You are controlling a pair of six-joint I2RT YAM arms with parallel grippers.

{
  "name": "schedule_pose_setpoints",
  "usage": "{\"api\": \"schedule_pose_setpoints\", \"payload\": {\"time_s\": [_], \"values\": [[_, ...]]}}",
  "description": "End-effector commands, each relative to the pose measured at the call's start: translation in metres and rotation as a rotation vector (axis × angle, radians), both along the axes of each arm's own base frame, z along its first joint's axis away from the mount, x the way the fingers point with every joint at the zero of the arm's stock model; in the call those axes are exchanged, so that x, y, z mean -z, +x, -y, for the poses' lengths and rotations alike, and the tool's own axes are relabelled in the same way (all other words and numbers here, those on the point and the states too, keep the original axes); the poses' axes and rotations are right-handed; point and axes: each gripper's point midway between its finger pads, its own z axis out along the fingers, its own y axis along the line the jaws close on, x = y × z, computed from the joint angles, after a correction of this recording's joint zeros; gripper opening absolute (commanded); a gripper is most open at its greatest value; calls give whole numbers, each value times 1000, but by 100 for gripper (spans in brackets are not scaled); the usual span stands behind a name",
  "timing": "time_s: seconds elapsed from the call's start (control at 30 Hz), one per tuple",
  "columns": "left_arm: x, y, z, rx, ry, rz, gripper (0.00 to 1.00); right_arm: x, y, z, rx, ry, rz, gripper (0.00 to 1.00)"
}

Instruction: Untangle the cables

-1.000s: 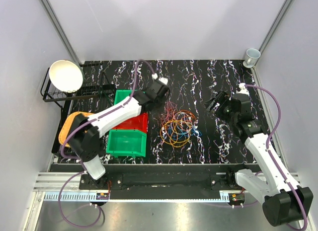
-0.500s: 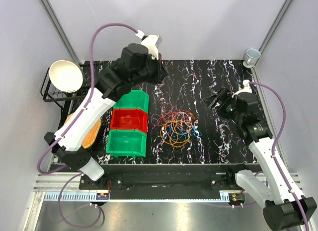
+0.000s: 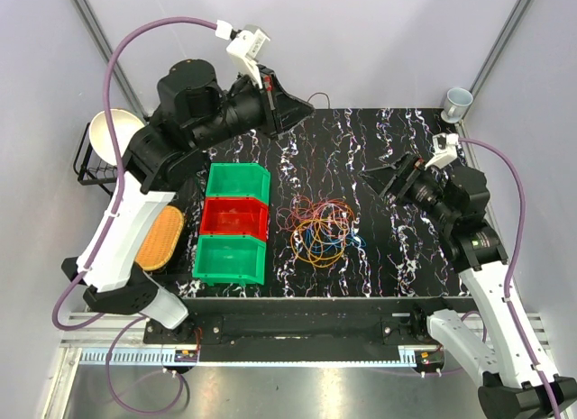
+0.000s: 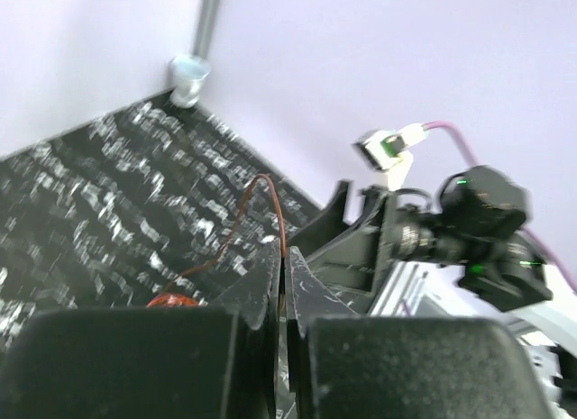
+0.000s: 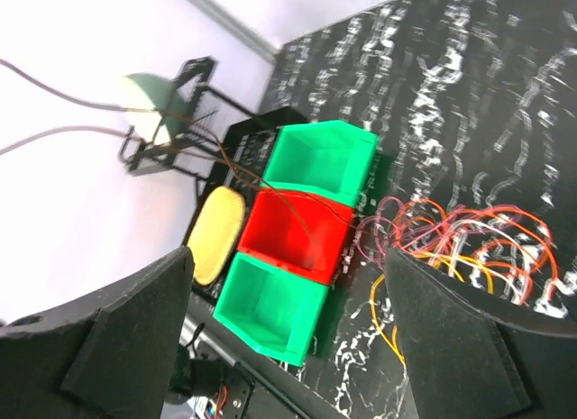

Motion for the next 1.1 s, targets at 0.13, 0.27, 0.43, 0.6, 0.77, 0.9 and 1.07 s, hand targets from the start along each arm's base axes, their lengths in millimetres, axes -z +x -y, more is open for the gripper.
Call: {"api": "schedule_pose_setpoints", "payload": {"time_s": [0.13, 0.27, 0.43, 0.6, 0.77, 0.9, 1.07], "values": [[-53, -32, -2, 117, -151, 136, 0, -60, -15, -28, -219, 27, 237, 93], [-45, -28, 0, 108, -146, 121, 0, -50, -7, -37, -233, -21, 263, 93], [-46, -27, 1, 113, -157, 117, 0, -37, 3, -53, -247, -88, 285, 93], [-43, -26, 3, 113, -157, 108, 0, -23, 16, -69, -230, -151, 290, 93], [-36, -24, 4, 107, -148, 92, 0, -18, 28, -83, -257, -164, 307, 92], [-34, -24, 2, 99, -148, 89, 0, -12, 36, -99, -276, -173, 304, 91], [-35, -25, 1, 103, -159, 87, 0, -13, 39, -114, -290, -180, 345, 84]]}}
